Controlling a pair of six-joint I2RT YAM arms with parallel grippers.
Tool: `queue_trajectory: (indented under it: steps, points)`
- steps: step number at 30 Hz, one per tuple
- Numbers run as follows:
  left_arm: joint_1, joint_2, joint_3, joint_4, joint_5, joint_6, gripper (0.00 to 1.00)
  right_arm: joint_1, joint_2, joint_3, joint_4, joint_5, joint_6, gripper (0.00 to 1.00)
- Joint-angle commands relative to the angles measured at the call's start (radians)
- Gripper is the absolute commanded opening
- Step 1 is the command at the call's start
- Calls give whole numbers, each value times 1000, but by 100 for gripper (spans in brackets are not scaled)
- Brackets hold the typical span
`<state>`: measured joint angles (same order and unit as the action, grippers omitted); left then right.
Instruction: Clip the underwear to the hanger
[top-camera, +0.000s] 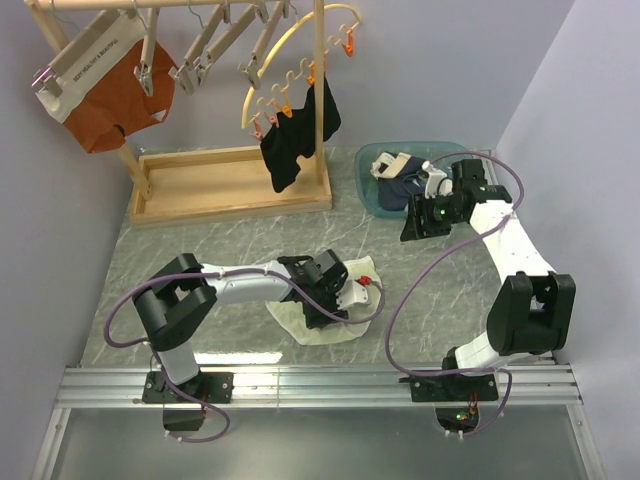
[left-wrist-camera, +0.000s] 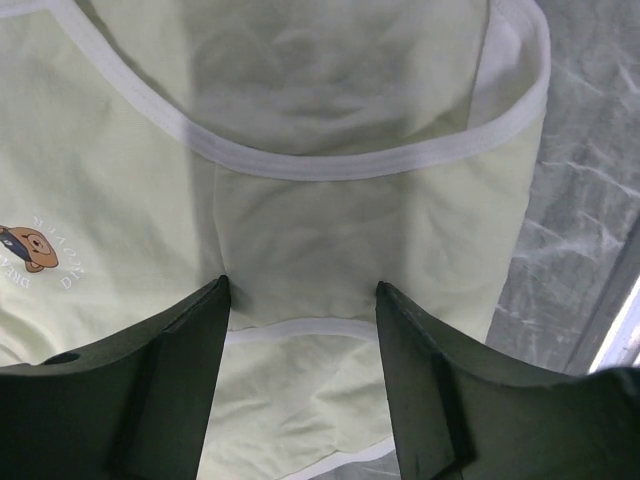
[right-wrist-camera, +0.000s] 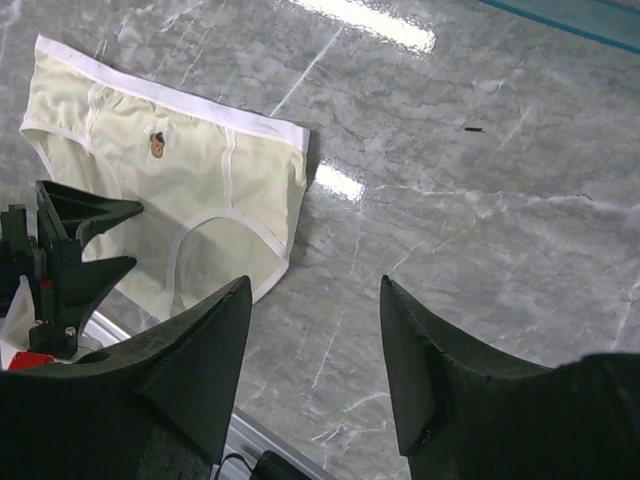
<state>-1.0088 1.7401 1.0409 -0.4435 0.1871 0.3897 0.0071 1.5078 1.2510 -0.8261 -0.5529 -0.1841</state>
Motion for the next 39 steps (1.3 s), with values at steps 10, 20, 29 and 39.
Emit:
queue_trajectory:
  steps: [10,20,29,39]
  points:
    - [-42,-137,-9,-144,66,-46,66,-39,0,22,-25,-56,-31,62]
    - [217,-322,501,-319,144,-120,70,-38,-24,22,2,-97,-3,65]
    - [748,-446,863,-221,276,-270,72,-38,-11,11,25,-143,23,65]
    - [961,-643,686,117,-115,-440,77,-38,-35,-19,25,-156,11,64]
